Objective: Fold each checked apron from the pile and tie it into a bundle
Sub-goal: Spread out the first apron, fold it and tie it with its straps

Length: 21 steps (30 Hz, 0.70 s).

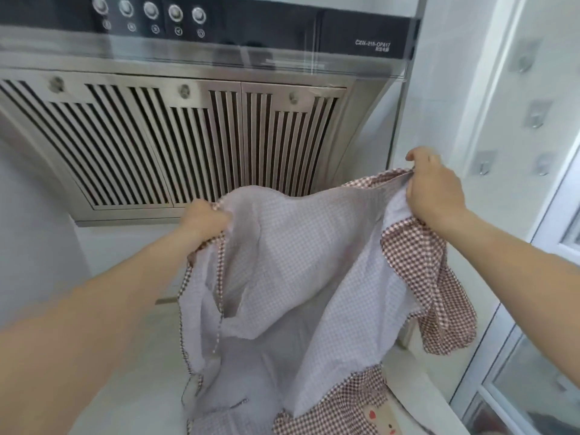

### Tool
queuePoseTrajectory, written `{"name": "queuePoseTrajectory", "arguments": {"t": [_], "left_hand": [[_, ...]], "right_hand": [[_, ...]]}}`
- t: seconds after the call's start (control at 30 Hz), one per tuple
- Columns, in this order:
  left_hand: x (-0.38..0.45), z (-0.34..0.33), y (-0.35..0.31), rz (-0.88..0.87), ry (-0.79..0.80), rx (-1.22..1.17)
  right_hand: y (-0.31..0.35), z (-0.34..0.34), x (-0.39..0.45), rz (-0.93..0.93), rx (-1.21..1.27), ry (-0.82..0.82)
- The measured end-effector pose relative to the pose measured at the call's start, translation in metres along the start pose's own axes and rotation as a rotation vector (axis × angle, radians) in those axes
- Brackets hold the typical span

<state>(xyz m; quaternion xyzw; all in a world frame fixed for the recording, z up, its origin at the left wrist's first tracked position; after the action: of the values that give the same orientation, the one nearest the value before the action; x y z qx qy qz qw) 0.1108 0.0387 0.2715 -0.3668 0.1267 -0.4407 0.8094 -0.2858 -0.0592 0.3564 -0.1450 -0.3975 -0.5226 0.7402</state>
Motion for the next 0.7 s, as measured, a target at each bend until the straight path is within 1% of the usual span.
{"name": "queuePoseTrajectory", "arguments": {"t": [0.03,0.07,0.1,0.13,0.17,0.23,0.3,0.33,0.37,0.4,0.47,0.53,0.57,0.6,0.63,0.7], "left_hand": [[-0.008,-0.018,-0.003,0.012,0.168,0.037],[-0.017,-0.034,-0.006,-0.01,0.299,0.057],[-0.027,-0.048,-0.01,-0.052,0.38,0.045],[-0.037,-0.061,-0.012,-0.088,0.421,-0.019],[-0.047,-0.075,-0.012,-0.098,0.443,-0.134],[-0.066,-0.104,-0.002,-0.012,0.474,-0.428],[-0.084,-0.137,0.018,0.111,0.521,-0.613],[-0.091,-0.156,0.029,0.146,0.559,-0.668],[-0.101,-0.17,0.039,0.16,0.575,-0.71],[-0.108,-0.18,0.05,0.179,0.557,-0.74],[-0.12,-0.195,0.071,0.241,0.481,-0.831],[-0.136,-0.208,0.083,0.294,0.502,-0.948],[-0.144,-0.214,0.084,0.286,0.546,-0.98],[-0.15,-0.22,0.086,0.269,0.582,-0.991],[-0.157,-0.221,0.086,0.247,0.607,-0.988],[-0.166,-0.22,0.086,0.197,0.629,-0.953]], "right_hand": [[0.003,-0.01,-0.005,-0.043,0.011,0.073],[0.006,-0.023,-0.014,-0.092,0.039,0.158],[0.009,-0.038,-0.026,-0.139,0.087,0.253],[0.015,-0.054,-0.041,-0.17,0.143,0.339],[0.019,-0.068,-0.06,-0.196,0.193,0.402],[0.027,-0.096,-0.095,-0.234,0.278,0.489],[0.038,-0.123,-0.133,-0.241,0.355,0.584],[0.045,-0.131,-0.149,-0.235,0.394,0.602],[0.052,-0.137,-0.165,-0.216,0.451,0.583],[0.06,-0.139,-0.178,-0.171,0.509,0.515],[0.068,-0.142,-0.203,-0.103,0.548,0.373],[0.069,-0.143,-0.226,-0.127,0.593,0.243],[0.069,-0.144,-0.236,-0.18,0.663,0.221],[0.071,-0.149,-0.247,-0.257,0.746,0.243],[0.073,-0.156,-0.258,-0.322,0.804,0.301],[0.081,-0.163,-0.275,-0.347,0.839,0.43]]}}
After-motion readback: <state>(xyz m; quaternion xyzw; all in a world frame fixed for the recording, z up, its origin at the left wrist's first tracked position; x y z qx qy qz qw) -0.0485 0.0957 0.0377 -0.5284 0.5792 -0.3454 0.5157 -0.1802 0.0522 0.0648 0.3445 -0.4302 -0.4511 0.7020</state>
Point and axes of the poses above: each hand's wrist, its own x-axis towards the middle knuckle, its own z-axis out of the back of the hand, y = z × x, the point moved 7 cm from there along x, towards the middle knuckle, and after that the axes turned 5 degrees about x, right-handed, at the moved point
